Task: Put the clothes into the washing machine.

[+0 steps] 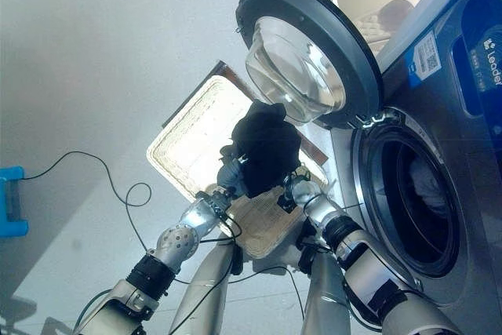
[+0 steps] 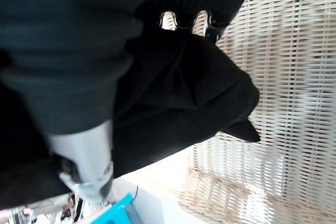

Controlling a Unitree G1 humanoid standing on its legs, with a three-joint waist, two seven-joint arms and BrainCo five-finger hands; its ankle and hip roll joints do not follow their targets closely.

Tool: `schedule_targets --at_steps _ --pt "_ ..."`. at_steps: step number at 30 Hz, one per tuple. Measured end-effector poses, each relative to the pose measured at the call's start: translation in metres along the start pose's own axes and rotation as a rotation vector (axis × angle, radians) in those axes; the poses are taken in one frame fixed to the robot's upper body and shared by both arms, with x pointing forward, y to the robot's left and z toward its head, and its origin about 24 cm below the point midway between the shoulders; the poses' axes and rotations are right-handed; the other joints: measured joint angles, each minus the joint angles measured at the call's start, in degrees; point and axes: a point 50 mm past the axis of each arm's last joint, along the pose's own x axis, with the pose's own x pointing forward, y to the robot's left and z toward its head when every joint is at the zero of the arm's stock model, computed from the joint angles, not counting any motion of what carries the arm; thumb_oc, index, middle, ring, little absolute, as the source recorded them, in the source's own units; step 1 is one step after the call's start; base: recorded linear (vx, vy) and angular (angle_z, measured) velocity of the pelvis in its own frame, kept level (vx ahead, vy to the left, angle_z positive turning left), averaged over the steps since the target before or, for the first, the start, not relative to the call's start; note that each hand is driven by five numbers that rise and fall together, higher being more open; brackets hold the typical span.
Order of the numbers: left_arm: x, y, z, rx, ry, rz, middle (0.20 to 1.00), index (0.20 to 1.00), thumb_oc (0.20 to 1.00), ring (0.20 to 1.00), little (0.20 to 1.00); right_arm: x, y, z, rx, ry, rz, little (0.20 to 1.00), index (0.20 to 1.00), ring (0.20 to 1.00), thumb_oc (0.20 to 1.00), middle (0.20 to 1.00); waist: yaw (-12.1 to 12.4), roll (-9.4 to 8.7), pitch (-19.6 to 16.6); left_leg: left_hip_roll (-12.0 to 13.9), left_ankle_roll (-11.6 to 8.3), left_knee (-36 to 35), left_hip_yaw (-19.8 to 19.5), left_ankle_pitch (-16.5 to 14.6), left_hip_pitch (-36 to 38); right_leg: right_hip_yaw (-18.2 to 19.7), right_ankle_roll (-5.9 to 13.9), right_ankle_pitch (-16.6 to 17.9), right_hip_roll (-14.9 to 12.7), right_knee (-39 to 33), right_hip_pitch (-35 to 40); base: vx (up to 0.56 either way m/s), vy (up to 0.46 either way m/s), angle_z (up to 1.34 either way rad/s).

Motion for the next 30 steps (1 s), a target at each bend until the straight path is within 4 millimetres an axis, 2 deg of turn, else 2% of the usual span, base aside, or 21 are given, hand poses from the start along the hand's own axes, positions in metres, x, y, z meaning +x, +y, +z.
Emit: schedule_targets --at_steps 1,6,13,14,17,20,23,24,25,26,27,30 --pt "0.001 -0.001 0.001 0.002 0.0 -0.005 0.2 0.2 0.2 0.2 0.2 0.001 0.001 0.002 0.035 -0.01 -0.005 0.2 0.2 0.2 0.2 0.2 0.0 0.0 0.0 0.0 0.02 0.0 0.0 0.0 0.0 0.0 -0.09 0.0 0.0 0.0 0.0 0.0 0.0 0.0" --pt "0.004 -0.004 0.004 0.009 -0.006 -0.015 0.2 0.2 0.2 0.2 0.2 0.002 -0.001 0.002 0.181 -0.033 -0.006 0.2 0.2 0.2 0.2 0.2 0.1 0.0 0.0 -0.1 0.08 0.2 -0.1 0.0 0.0 -0.2 -0.18 -0.1 -0.1 0.4 0.1 0.0 -0.001 0.01" --pt "0.006 -0.006 0.007 0.018 -0.026 -0.022 0.2 0.2 0.2 0.2 0.2 0.001 -0.006 0.004 0.261 -0.068 -0.039 0.2 0.2 0.2 0.2 0.2 -0.3 0.0 0.0 0.0 0.04 0.6 -0.2 0.0 0.0 -0.2 -0.21 -0.1 -0.1 0.6 0.1 0.0 0.0 0.0" --pt "0.006 -0.005 0.008 0.022 -0.033 -0.014 0.2 0.2 0.2 0.2 0.2 0.001 -0.007 0.004 0.333 -0.086 -0.066 0.2 0.2 0.2 0.2 0.2 -0.2 0.0 0.0 0.0 -0.05 0.8 -0.1 -0.1 0.0 -0.1 -0.18 -0.1 -0.1 0.7 0.1 0.0 0.0 0.0" --pt "0.006 -0.002 0.011 0.04 -0.073 0.022 0.2 0.2 0.2 0.2 0.2 0.001 -0.008 0.005 0.454 -0.122 -0.114 0.2 0.2 0.2 0.2 0.2 -1.3 0.0 0.0 0.1 -0.09 0.8 0.1 -0.1 0.0 0.1 -0.02 -0.2 0.0 0.2 0.0 -0.01 0.025 -0.04" --pt "0.006 -0.001 0.014 0.074 -0.095 0.039 0.2 0.2 0.2 0.2 0.2 0.0 -0.008 0.004 0.477 -0.131 -0.126 0.2 0.2 0.2 0.2 0.2 -1.5 0.0 0.0 0.2 -0.1 0.8 0.2 -0.1 0.0 0.2 -0.04 -0.1 0.0 0.0 0.0 0.0 0.024 -0.05" --pt "0.002 0.008 0.023 0.205 -0.183 0.136 0.2 0.2 0.2 0.2 0.2 -0.011 -0.006 -0.012 0.573 -0.139 -0.186 0.2 0.2 0.2 0.2 0.2 -1.7 0.0 0.0 0.5 -0.17 0.6 1.5 -0.5 -0.1 1.4 -0.01 0.1 0.6 -0.4 -0.9 -0.01 0.058 -0.17" --pt "0.0 0.013 0.024 0.23 -0.198 0.171 0.263 0.263 0.263 0.263 0.263 -0.014 -0.005 -0.018 0.589 -0.128 -0.2 0.2 0.2 0.2 0.2 0.2 -1.9 0.0 0.0 0.6 -0.2 0.6 1.7 -0.7 -0.1 1.6 0.0 0.1 0.7 -0.6 -0.9 -0.01 0.036 -0.12" --pt "-0.001 0.015 0.024 0.239 -0.2 0.186 0.369 0.369 0.369 0.369 0.369 -0.015 -0.004 -0.021 0.596 -0.121 -0.207 0.2 0.2 0.2 0.2 0.2 -1.9 -0.01 0.0 0.7 -0.22 0.6 1.8 -0.7 -0.1 1.7 -0.01 0.1 0.9 -0.7 -0.9 0.0 0.035 -0.11" --pt "-0.003 0.018 0.024 0.249 -0.198 0.205 0.423 0.423 0.423 0.423 0.423 -0.018 -0.005 -0.024 0.609 -0.114 -0.221 0.2 0.2 0.2 0.2 0.2 -1.9 -0.01 0.0 1.0 -0.21 0.6 2.1 -0.7 -0.1 1.7 -0.09 0.3 1.2 -1.1 -0.9 0.0 0.049 -0.14" --pt "-0.006 0.024 0.023 0.29 -0.187 0.233 1.0 1.0 1.0 1.0 1.0 -0.021 -0.006 -0.029 0.651 -0.115 -0.253 0.2 0.2 0.2 0.2 0.2 -2.0 -0.01 0.0 1.2 -0.24 0.6 2.4 -0.8 -0.1 2.0 -0.37 0.6 1.5 -1.3 -0.9 0.0 0.043 -0.13" --pt "-0.013 0.036 0.025 0.375 -0.166 0.299 1.0 1.0 1.0 1.0 1.0 -0.03 -0.01 -0.037 0.745 -0.141 -0.316 0.2 0.2 0.2 0.2 0.2 -2.4 -0.01 0.0 1.5 -0.36 0.6 2.7 -1.1 -0.1 2.3 -0.44 0.9 1.9 -1.7 -1.1 0.0 0.051 -0.11"
